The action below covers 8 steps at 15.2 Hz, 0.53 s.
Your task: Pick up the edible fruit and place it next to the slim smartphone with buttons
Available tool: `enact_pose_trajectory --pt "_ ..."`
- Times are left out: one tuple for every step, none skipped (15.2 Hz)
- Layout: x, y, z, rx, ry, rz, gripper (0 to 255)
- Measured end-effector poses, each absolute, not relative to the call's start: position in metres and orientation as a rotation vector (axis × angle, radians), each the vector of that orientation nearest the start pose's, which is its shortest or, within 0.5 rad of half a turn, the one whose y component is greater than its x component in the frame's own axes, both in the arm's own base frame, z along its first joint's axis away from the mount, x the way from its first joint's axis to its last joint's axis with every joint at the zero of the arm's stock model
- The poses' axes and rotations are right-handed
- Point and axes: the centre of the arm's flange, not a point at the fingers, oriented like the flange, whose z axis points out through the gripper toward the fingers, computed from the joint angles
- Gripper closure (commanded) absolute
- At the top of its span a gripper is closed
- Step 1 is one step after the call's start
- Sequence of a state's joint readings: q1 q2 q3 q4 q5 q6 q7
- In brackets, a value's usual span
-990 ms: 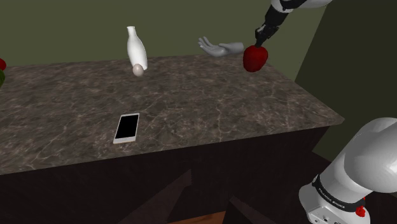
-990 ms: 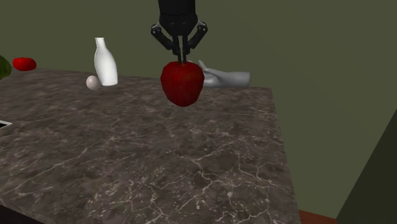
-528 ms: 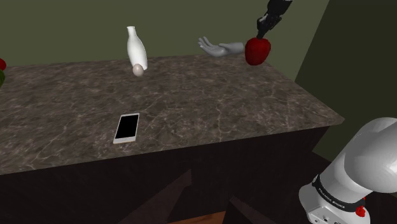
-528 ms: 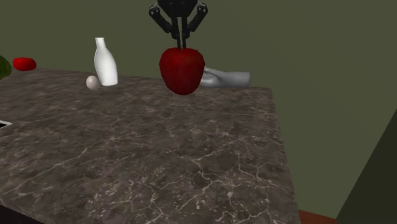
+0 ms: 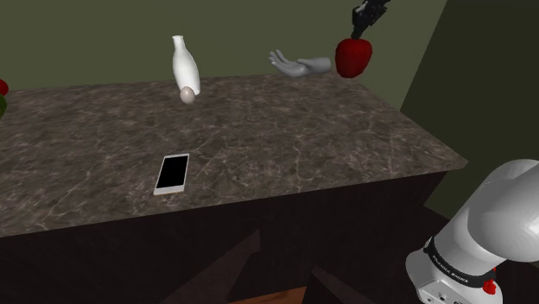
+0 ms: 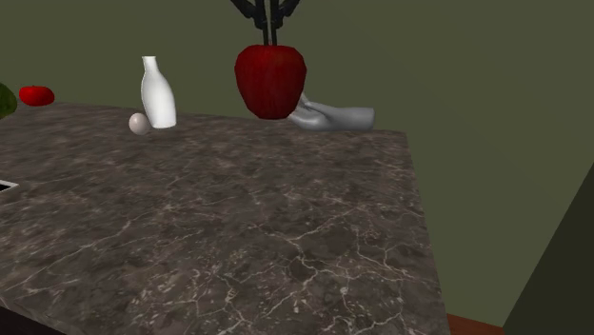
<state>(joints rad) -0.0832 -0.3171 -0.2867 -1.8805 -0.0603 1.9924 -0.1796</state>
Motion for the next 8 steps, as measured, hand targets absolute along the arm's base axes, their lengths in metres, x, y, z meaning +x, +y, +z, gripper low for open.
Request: enact_pose_trajectory --pt "0.448 -0.204 0.681 -3.144 0.288 -0.656 255" --pt "0.45 -0.204 0.685 -3.144 0.288 -0.656 255" --pt "0.449 -0.203 0.692 -3.144 0.288 -0.656 255" --pt "0.449 -0.204 0.697 -3.144 0.288 -0.656 255" --pt "0.449 -0.204 0.7 -3.144 0.288 -0.656 255" --pt "0.45 -0.2 0.701 -3.144 0.287 -0.656 255" --pt "0.453 -0.188 0.701 -3.145 0.286 -0.655 255" --pt "0.456 -0.177 0.701 -3.145 0.286 -0.655 255"
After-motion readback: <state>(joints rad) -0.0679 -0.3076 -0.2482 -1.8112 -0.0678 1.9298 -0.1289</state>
